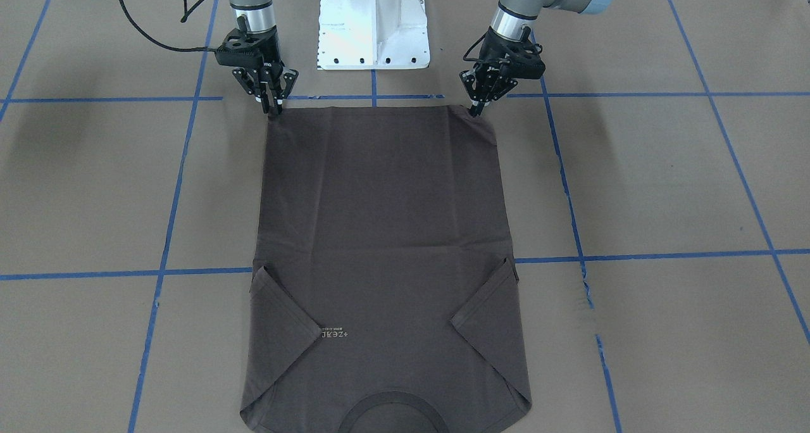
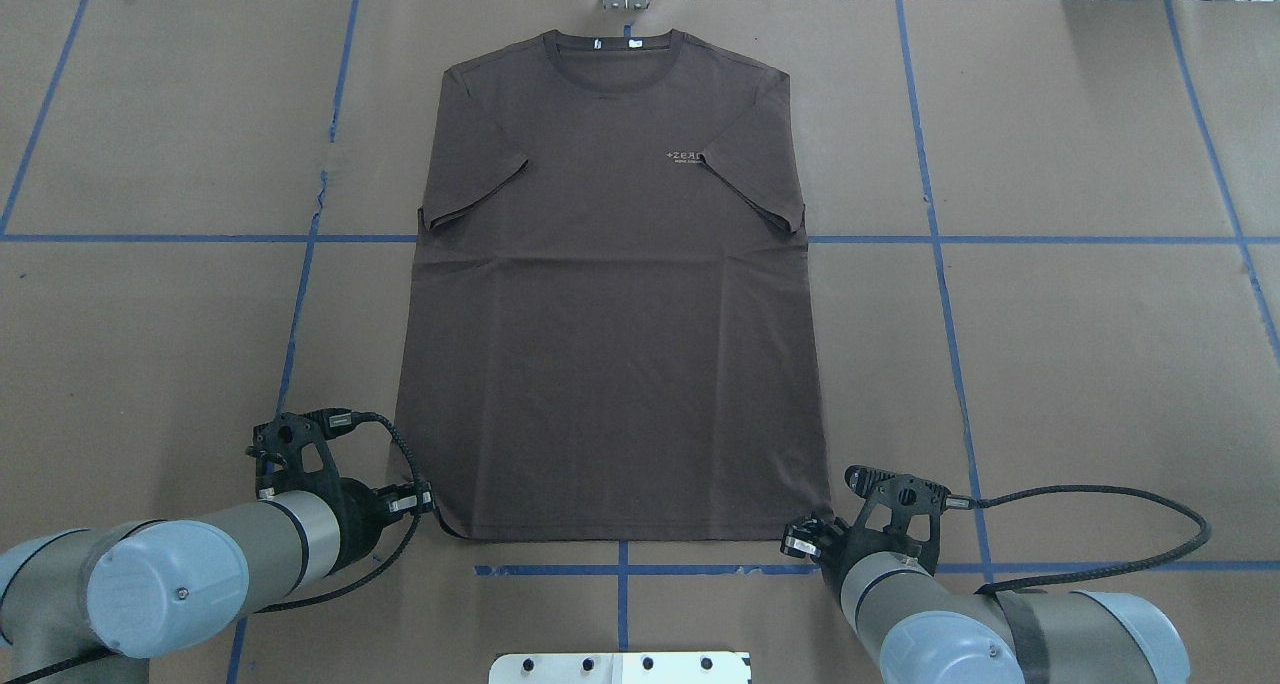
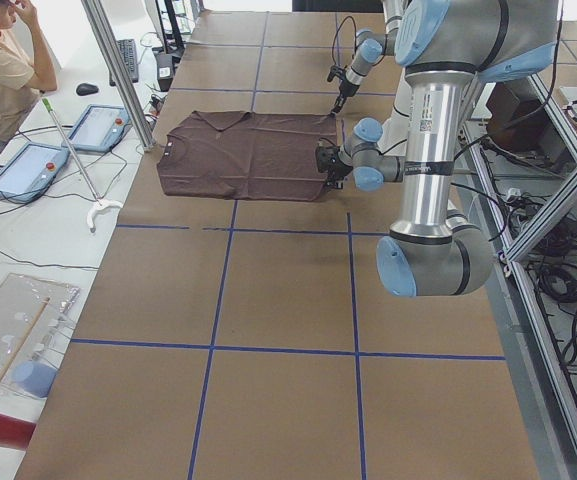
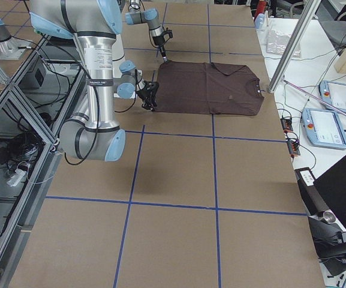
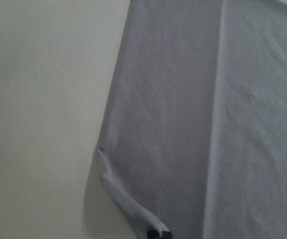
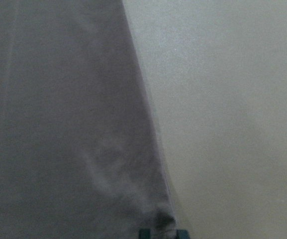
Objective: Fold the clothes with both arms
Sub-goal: 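Lower both grippers and pinch the two hem corners, then lift the hem with both grippers and carry it toward the collar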
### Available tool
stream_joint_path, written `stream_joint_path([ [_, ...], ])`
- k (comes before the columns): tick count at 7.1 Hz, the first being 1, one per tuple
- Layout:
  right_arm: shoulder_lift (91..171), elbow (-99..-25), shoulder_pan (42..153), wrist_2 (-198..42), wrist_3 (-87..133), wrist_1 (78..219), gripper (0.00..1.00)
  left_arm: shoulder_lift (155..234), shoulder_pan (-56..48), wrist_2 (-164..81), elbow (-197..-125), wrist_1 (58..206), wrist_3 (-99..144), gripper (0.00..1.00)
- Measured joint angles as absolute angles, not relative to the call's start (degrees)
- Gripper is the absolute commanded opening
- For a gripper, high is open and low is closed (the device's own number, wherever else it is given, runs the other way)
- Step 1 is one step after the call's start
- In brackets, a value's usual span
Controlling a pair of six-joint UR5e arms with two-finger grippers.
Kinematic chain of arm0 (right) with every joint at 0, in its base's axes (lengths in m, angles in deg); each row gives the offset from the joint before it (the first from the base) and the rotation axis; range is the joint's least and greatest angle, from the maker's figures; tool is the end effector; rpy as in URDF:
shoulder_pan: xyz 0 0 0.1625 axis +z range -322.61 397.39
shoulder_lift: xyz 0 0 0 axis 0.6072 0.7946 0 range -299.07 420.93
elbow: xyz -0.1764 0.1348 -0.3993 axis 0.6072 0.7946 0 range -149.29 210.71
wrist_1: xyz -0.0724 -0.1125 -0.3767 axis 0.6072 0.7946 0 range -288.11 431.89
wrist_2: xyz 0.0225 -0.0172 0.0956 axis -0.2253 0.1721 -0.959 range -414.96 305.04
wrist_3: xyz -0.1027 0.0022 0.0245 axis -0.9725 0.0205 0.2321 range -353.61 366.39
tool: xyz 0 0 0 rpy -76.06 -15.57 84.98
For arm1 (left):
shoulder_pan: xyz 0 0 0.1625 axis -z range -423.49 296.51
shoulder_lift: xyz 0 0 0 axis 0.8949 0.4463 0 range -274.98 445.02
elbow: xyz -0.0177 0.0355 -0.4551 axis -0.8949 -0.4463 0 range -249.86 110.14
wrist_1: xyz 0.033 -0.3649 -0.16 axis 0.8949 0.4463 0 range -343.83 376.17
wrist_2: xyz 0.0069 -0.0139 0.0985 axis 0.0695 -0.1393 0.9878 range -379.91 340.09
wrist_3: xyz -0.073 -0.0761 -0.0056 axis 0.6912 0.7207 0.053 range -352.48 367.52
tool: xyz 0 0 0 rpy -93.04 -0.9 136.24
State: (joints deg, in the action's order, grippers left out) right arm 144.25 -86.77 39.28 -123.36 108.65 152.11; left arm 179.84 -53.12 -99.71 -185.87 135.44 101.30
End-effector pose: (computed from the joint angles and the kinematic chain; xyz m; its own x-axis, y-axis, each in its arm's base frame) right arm -0.4989 -0.1889 0.4062 0.6425 0.2188 0.7343 -0.4323 0.8948 0.1116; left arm 0.4663 -0.2399 0.3899 0.4675 -0.1514 -0.8709 0.3598 0.9325 0.0311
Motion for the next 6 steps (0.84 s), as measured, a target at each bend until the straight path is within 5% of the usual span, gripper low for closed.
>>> stream_joint_path([
  [4, 144.29, -88.61, 39.82, -123.44, 108.34, 153.03, 0.0, 179.79, -53.12, -99.84, -186.69, 134.93, 101.26, 0.0],
  [6, 144.33, -99.5, 40.28, -125.6, 108.06, 163.56, 0.0, 180.98, -53.14, -100.64, -195.67, 124.35, 101.06, 0.0],
])
